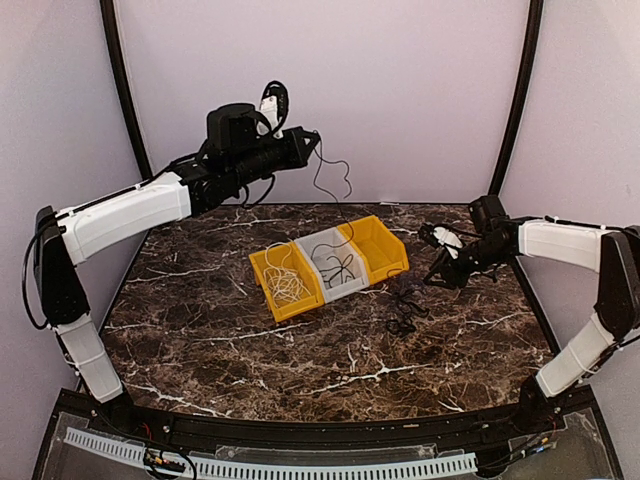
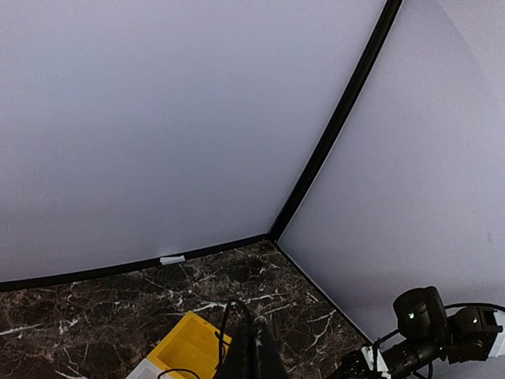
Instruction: Untangle the cables
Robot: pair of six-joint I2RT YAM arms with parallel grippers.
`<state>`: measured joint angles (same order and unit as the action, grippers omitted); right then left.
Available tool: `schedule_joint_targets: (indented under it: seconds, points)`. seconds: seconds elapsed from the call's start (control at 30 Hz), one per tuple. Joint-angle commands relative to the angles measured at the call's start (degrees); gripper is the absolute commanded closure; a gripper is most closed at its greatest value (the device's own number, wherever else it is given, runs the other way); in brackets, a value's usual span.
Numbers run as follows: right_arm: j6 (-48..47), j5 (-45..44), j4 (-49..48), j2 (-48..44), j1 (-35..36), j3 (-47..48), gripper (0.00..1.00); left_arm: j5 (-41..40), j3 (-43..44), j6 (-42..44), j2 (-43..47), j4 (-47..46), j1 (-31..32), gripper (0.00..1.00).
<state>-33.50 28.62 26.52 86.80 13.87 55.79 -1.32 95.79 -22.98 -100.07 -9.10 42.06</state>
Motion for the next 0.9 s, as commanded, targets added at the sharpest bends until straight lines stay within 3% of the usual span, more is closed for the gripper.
schedule_joint_targets:
  seconds: [0.0, 0.4, 0.87]
  points:
    - [0.08, 0.21, -1.36, 0.56, -0.11, -0.68, 0.58, 2.45, -3.87, -2.62, -1.42, -1.49, -0.08, 1.0]
    - [0.01, 0.56, -1.17, 1.24, -0.09, -0.68, 0.58, -2.15, -6.06, 2.66, -6.34, 12.71, -0.09, 1.0]
    - [0.3, 0.65, -0.73, 1.09, -0.09, -0.51, 0.58, 0.4, -1.71, 2.94, -16.62, 16.6, -0.11, 1.0]
